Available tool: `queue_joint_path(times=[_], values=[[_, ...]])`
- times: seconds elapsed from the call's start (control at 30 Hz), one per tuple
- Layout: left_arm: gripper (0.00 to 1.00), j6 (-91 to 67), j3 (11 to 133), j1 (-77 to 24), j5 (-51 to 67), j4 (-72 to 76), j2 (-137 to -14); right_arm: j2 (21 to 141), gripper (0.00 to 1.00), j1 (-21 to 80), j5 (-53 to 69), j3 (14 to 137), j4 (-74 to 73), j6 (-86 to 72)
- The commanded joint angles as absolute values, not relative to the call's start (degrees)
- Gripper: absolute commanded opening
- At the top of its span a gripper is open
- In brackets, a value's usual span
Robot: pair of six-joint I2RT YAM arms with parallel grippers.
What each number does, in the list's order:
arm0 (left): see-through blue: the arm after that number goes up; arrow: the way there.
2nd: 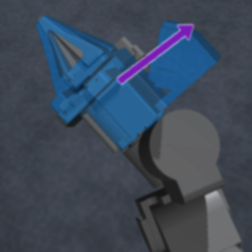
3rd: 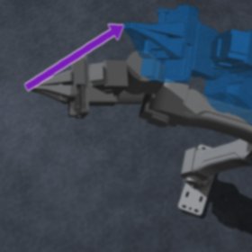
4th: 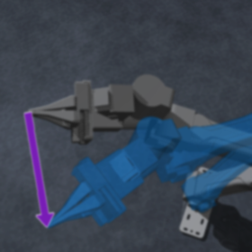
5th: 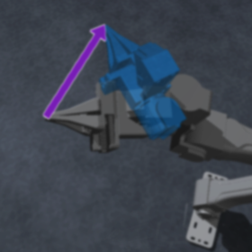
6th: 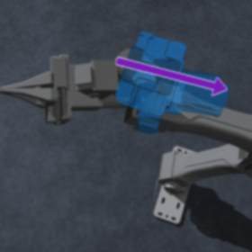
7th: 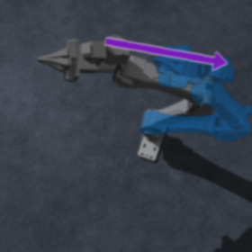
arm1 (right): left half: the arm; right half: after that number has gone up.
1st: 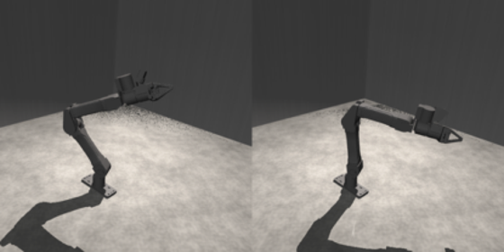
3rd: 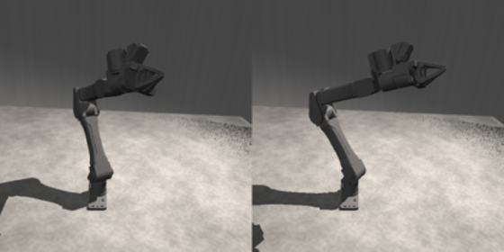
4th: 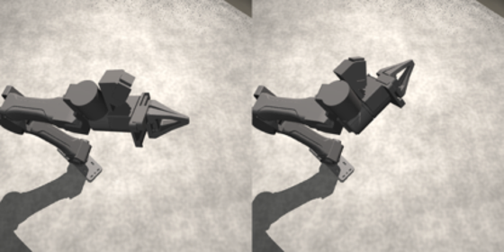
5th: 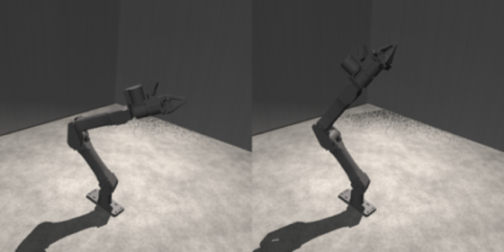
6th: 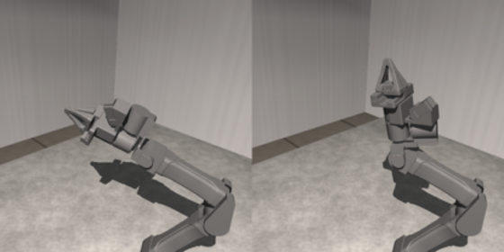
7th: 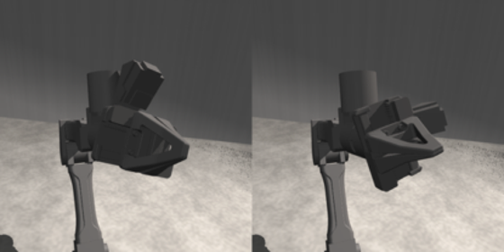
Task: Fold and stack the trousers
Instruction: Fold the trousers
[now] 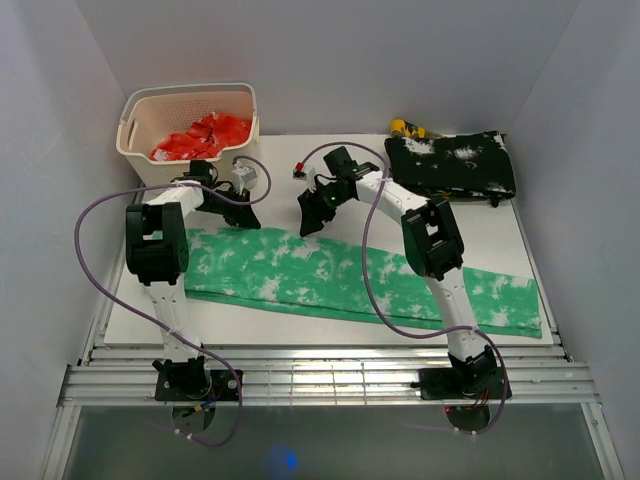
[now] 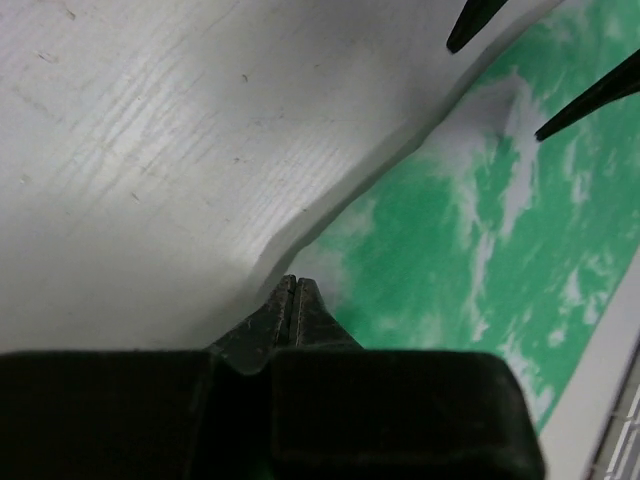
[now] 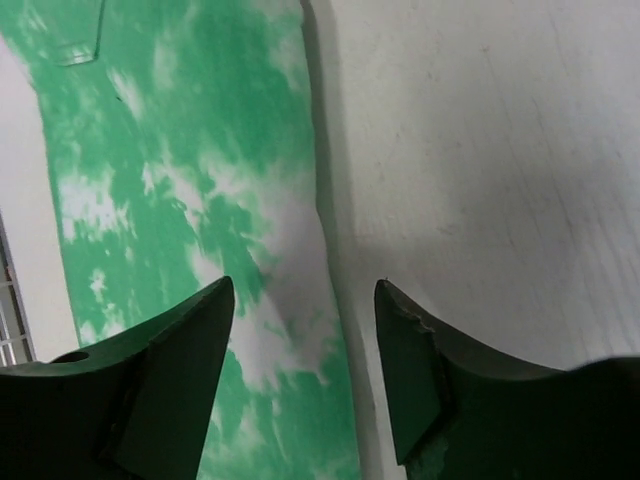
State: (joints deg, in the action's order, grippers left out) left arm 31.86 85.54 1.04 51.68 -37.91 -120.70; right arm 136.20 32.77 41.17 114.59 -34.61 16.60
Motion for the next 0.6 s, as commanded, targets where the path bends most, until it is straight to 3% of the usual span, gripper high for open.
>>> queue_joint_path(times=[0.0,0.17,0.27,0.3,0.43,0.47,0.57], values=[[0.00,33.3,83.1,1.0,57.5,-38.6,-113.9,136.8,0.60,33.7,49.8,115.6,-31.6,12.9],[0.00,36.3,80.9,1.0,57.1,-39.3,-108.6,136.0,0.37,35.6,54.0,112.7,-30.8,13.3],[0.00,37.7,78.4,1.0,55.7,-38.9,-105.0,133.3,0.09,36.2,53.7,109.8,-28.5,13.3],[0.00,38.1,76.8,1.0,55.4,-38.5,-104.1,132.8,0.08,36.3,53.0,109.1,-27.8,13.2],[0.00,38.9,73.9,1.0,54.8,-37.6,-100.4,132.3,0.09,36.6,50.6,108.4,-26.3,12.3],[0.00,39.0,73.7,1.0,55.1,-37.5,-100.0,132.5,0.24,36.7,50.2,108.6,-26.4,11.5],[0.00,38.7,73.6,1.0,55.0,-37.6,-100.1,131.8,0.52,36.7,48.3,107.9,-25.0,10.8]])
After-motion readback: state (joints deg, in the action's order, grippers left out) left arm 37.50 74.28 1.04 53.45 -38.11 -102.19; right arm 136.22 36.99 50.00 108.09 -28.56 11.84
